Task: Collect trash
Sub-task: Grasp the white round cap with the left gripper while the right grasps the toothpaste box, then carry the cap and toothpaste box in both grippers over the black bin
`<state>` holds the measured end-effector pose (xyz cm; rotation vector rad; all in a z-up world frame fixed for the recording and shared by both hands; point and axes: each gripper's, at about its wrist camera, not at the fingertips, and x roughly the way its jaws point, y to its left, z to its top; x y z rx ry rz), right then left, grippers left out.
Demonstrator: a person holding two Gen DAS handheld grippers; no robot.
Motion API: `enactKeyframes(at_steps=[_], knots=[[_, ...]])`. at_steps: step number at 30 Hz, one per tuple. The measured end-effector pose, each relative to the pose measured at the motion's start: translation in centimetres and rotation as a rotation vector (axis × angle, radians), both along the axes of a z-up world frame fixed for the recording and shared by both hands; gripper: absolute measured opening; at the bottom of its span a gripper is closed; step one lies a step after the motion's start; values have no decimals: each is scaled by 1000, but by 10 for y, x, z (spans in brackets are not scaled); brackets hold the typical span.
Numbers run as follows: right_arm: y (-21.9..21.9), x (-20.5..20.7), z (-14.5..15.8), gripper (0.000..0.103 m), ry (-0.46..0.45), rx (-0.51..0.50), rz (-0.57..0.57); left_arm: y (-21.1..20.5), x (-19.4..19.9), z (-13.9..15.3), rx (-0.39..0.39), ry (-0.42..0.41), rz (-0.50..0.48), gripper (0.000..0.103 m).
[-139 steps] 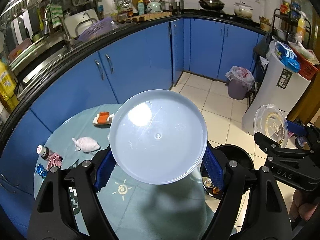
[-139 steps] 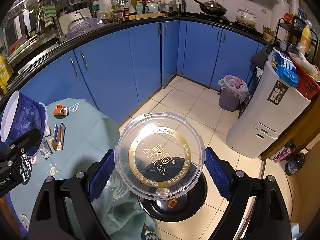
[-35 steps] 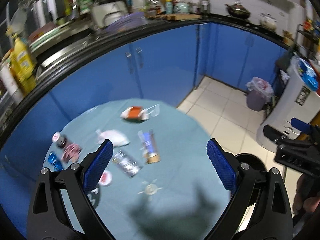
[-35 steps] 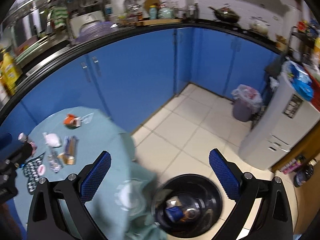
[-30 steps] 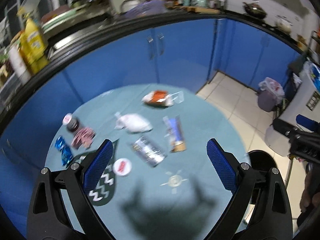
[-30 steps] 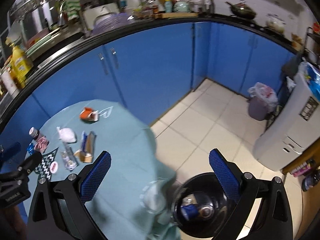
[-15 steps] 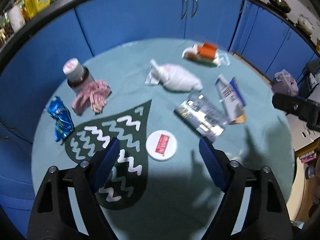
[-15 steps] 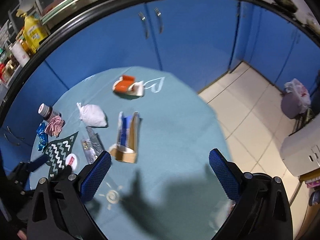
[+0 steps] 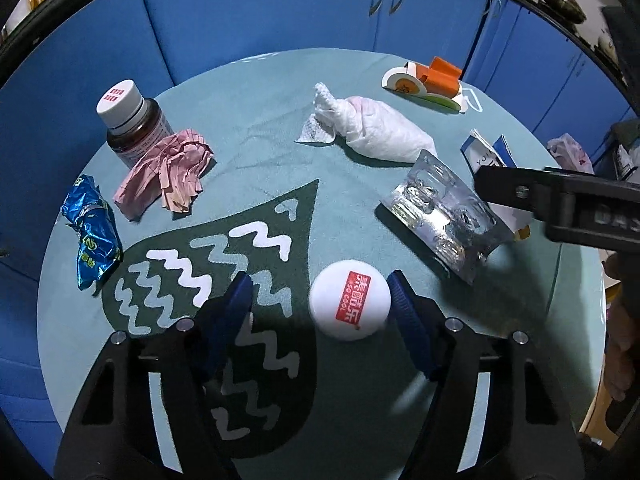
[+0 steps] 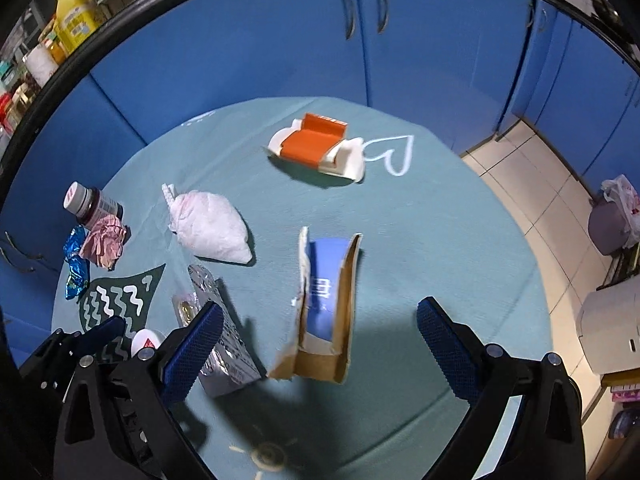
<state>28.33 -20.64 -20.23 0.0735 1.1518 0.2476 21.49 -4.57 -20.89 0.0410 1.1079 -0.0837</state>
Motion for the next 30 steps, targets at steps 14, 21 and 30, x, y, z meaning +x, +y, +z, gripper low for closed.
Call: enactKeyframes(at_steps=[14,21,30], knots=[[-1,-15,4,32,-31,-68,31,17,-10,10,-15,-5,38,41],[-12,-31,26,32,-68,-62,16,11,-22,37,-18,-57,27,41],[-40,-61,57,32,-123,-54,-24,-10,-39,73,-12,-125,-3,41]])
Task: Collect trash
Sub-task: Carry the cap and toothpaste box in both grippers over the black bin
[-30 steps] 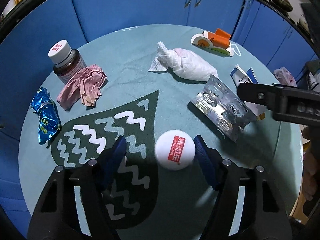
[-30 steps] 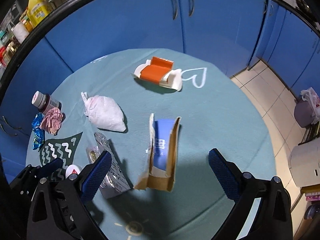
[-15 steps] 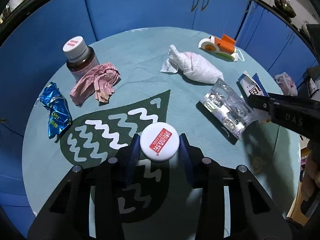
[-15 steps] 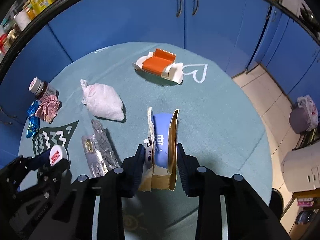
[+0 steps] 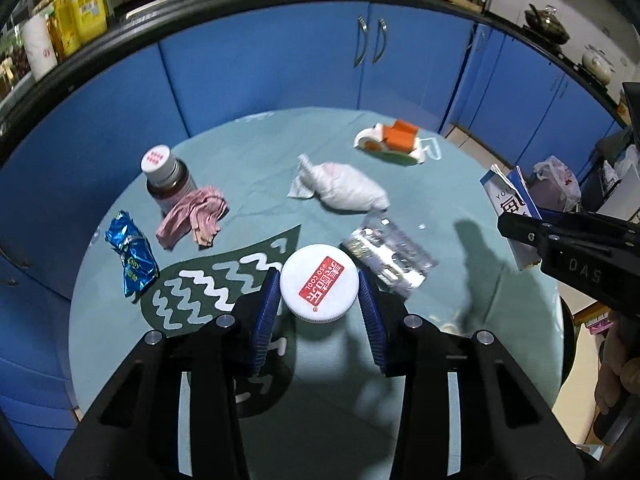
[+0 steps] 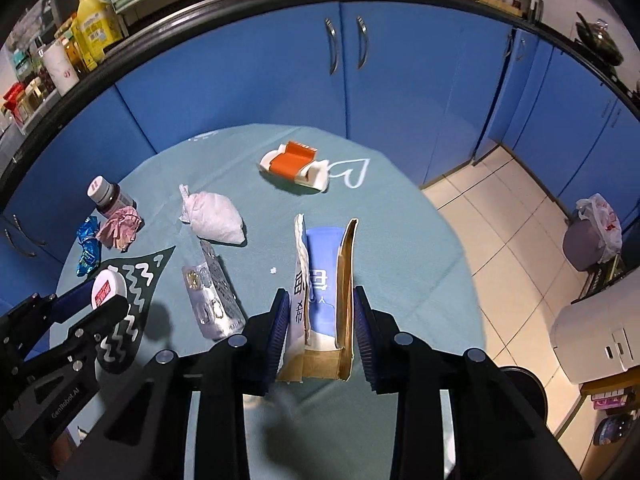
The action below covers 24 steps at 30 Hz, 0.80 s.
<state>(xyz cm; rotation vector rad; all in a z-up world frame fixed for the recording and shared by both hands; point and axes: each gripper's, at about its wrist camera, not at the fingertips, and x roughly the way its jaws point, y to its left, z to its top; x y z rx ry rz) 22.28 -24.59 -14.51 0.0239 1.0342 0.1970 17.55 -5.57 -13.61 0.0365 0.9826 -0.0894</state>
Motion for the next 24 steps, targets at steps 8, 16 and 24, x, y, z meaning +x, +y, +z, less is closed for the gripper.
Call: enactKeyframes(at_steps=[8,16,24], knots=[[-25,-25,24,32,-47,10,-39,-22,-12,22,9,-46,-22,41],[-47,-47,46,32,-96,16,-66,-44,-26,48,18,-98,-54,41],[-72,-65,62,32,-132,22,-102,-71,-37,65,32,-133,-100,41]])
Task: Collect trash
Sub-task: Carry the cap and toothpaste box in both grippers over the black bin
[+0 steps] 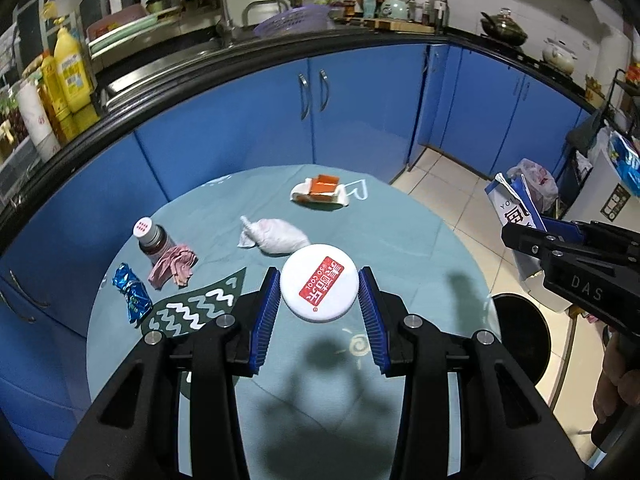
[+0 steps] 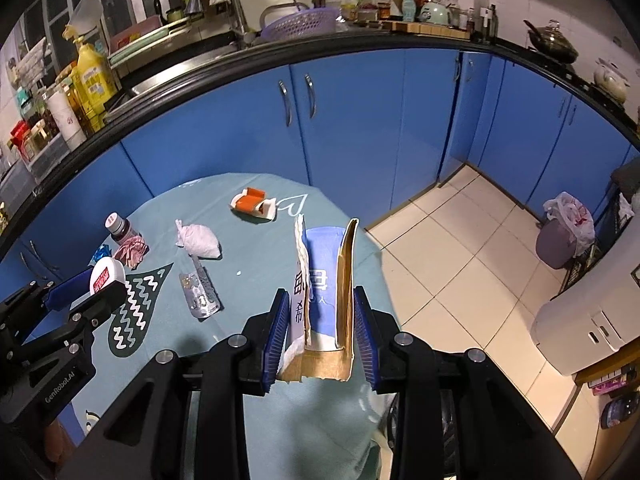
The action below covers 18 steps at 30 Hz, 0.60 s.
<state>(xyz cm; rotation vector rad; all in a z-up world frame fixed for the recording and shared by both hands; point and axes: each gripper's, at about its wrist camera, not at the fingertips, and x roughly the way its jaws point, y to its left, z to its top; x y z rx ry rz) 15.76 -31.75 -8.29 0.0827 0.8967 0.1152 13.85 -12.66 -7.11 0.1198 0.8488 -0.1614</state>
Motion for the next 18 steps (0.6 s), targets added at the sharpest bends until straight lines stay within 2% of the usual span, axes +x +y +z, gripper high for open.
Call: enactKeyframes(at_steps=[18], knots=[[-62,-47,23,32,-71,-21,-125,-67,-27,24,19,-57,-128,41]])
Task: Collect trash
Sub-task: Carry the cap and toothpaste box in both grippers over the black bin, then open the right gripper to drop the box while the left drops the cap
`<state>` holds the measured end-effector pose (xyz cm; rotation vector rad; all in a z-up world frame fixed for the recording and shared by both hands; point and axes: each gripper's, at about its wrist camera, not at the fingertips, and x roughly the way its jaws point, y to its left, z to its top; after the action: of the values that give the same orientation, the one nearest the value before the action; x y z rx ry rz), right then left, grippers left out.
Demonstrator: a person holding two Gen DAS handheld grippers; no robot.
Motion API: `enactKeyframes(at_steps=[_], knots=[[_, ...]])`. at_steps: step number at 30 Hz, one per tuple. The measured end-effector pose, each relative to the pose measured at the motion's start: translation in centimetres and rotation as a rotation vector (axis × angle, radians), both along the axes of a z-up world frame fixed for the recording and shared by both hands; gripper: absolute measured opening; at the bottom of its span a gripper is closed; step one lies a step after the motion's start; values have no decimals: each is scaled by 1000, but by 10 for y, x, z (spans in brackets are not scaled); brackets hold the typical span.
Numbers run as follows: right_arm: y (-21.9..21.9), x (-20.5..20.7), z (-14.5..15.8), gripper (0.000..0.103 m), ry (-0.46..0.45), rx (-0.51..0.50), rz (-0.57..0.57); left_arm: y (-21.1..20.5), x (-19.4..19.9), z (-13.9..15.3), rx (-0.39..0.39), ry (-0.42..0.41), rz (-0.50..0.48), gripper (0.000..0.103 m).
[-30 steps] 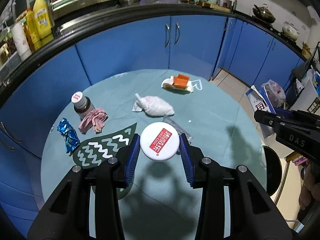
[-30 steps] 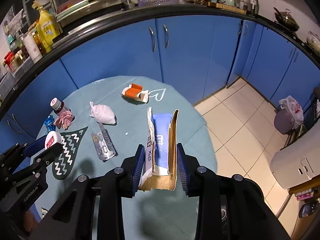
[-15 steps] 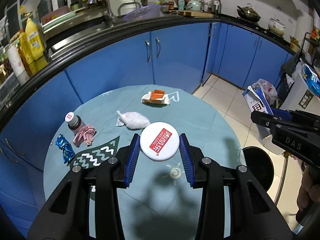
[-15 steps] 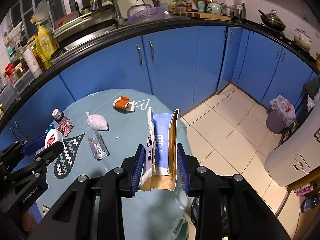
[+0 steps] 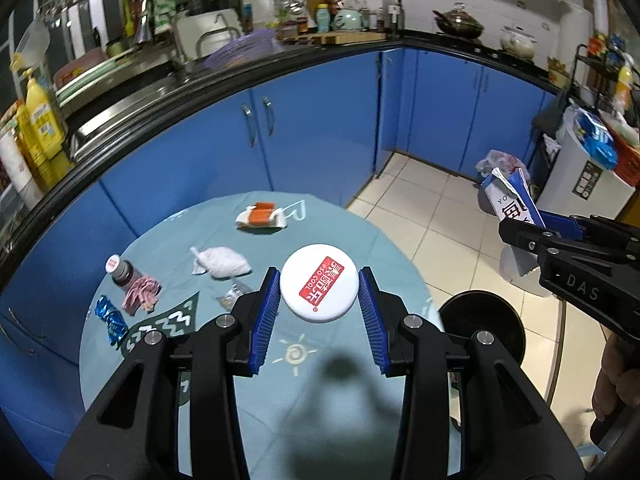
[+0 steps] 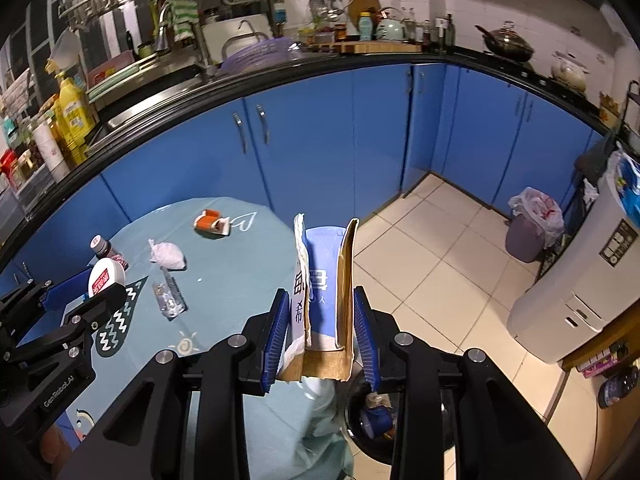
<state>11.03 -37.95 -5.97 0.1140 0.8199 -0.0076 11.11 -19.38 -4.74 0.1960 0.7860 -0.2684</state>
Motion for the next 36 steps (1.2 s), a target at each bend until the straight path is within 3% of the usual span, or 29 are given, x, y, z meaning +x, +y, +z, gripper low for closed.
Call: enactKeyframes(at_steps=[11,12,14,23,36], knots=[[-38,-30,12,34,-60,-84,-120,-46,-17,10,14,-21,-89,41],[-42,-32,12,37,-66,-89,-130,-49,-18,10,16,-22,-95,41],[-48,-37,14,65,-82,-90,-138,-58,-20,12,21,-25,-111,41],[-69,-45,16,82,-117,-83,-178,-93,-30,15,38,-32,-168,41],[-128,-55,8,85,-94,-46,-318,-153,-32,19,8,-29,-291,43]])
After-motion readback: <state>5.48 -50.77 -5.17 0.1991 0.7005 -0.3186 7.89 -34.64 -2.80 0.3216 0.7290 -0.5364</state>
